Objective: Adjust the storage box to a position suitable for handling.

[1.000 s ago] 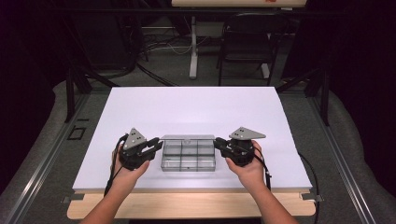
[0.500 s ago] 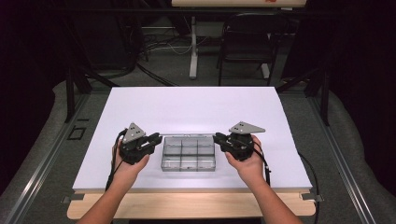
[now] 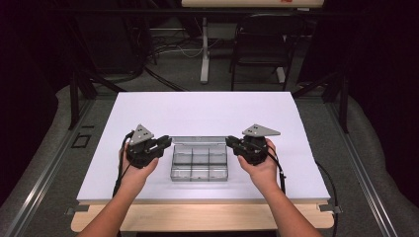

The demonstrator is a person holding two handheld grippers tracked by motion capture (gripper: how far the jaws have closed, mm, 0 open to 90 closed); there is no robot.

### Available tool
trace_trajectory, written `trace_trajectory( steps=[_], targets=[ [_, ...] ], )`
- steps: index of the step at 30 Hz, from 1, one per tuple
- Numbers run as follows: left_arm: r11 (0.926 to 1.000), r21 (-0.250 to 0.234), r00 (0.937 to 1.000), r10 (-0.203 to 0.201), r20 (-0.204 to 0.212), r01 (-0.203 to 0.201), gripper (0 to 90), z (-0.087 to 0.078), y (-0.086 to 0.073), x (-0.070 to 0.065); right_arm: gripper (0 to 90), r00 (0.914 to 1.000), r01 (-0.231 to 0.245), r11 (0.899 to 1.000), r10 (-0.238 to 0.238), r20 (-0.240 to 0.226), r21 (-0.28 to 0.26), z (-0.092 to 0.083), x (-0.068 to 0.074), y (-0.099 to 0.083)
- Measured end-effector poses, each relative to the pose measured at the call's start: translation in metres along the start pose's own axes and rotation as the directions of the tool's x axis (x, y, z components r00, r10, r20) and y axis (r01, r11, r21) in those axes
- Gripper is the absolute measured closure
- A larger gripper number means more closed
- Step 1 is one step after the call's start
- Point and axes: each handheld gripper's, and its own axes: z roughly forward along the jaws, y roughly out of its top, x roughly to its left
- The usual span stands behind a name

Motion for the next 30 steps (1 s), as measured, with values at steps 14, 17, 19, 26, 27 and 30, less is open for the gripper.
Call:
trace_trajectory(
  steps=[14, 17, 19, 26, 27, 30],
  targets=[
    [0.9993, -0.001, 0.9992, -0.038, 0.015, 0.038, 78.0, 0.006, 0.004, 0.009, 85.8, 0.9996, -0.027, 1.000, 0.027, 0.011, -0.012, 0.003, -0.005, 0.005],
    [0.9990, 0.002, 0.9989, -0.044, 0.013, 0.044, 77.5, 0.007, 0.004, 0.011, 85.8, 0.9995, -0.028, 1.000, 0.028, 0.014, -0.012, 0.004, -0.005, 0.007],
    [0.9989, 0.005, 0.9988, -0.047, 0.015, 0.047, 77.4, 0.009, 0.003, 0.012, 85.9, 0.9994, -0.032, 0.999, 0.033, 0.015, -0.017, 0.005, -0.006, 0.007],
    [0.9981, 0.012, 0.9977, -0.061, 0.029, 0.060, 78.1, 0.014, 0.004, 0.016, 85.8, 0.9990, -0.041, 0.999, 0.042, 0.015, -0.019, 0.007, -0.008, 0.010],
    [0.9981, 0.011, 0.9978, -0.061, 0.026, 0.061, 78.9, 0.015, 0.004, 0.016, 85.8, 0.9991, -0.041, 0.999, 0.041, 0.013, -0.015, 0.007, -0.009, 0.010],
    [0.9980, 0.018, 0.9980, -0.061, 0.020, 0.060, 81.3, 0.017, 0.005, 0.018, 85.6, 0.9989, -0.045, 0.999, 0.046, 0.013, -0.018, 0.008, -0.009, 0.011]
  ],
)
